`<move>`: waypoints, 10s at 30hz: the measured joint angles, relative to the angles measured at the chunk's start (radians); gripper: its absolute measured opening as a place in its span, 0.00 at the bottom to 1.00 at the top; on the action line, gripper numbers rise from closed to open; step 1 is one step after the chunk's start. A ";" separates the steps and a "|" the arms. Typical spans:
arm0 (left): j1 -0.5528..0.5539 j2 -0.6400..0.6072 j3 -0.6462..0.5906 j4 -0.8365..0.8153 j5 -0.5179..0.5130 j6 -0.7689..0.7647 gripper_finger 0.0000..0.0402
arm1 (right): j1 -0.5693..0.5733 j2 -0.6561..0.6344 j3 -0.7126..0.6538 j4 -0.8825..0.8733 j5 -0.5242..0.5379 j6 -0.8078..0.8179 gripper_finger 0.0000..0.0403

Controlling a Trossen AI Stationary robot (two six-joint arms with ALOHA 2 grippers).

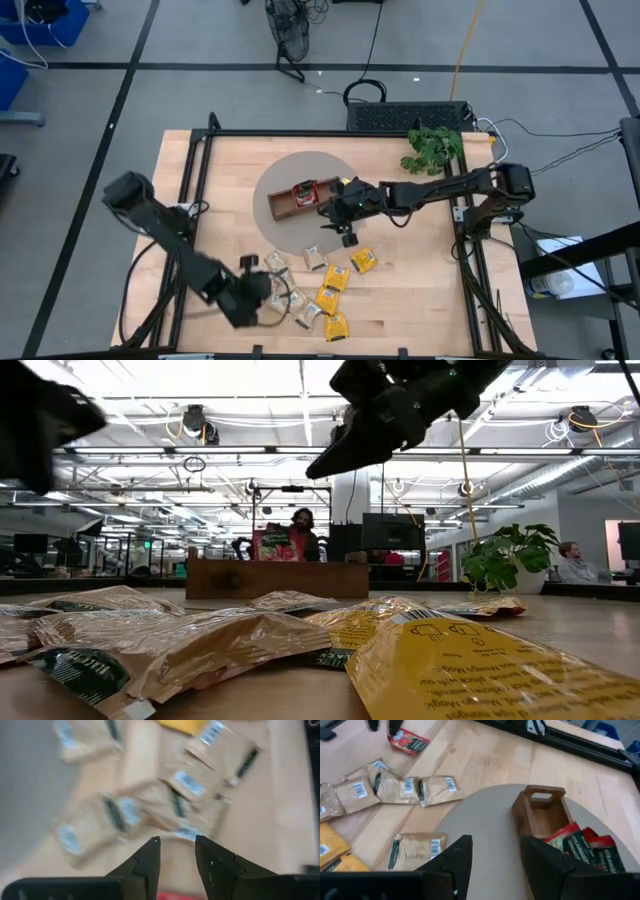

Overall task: Pick & Place Tea
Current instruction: Put the red tea bag into the wooden organizer

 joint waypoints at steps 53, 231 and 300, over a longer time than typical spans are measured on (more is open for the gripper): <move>-0.125 0.371 0.200 -0.304 0.212 -0.292 0.04 | -0.012 -0.007 -0.068 0.086 0.004 0.074 0.37; 0.482 -0.758 -0.716 1.148 -0.086 0.722 0.56 | -0.009 0.280 0.247 -0.237 0.496 -0.326 0.00; 0.482 -0.758 -0.716 1.148 -0.086 0.722 0.56 | -0.016 0.485 0.668 -0.820 0.527 -0.115 0.00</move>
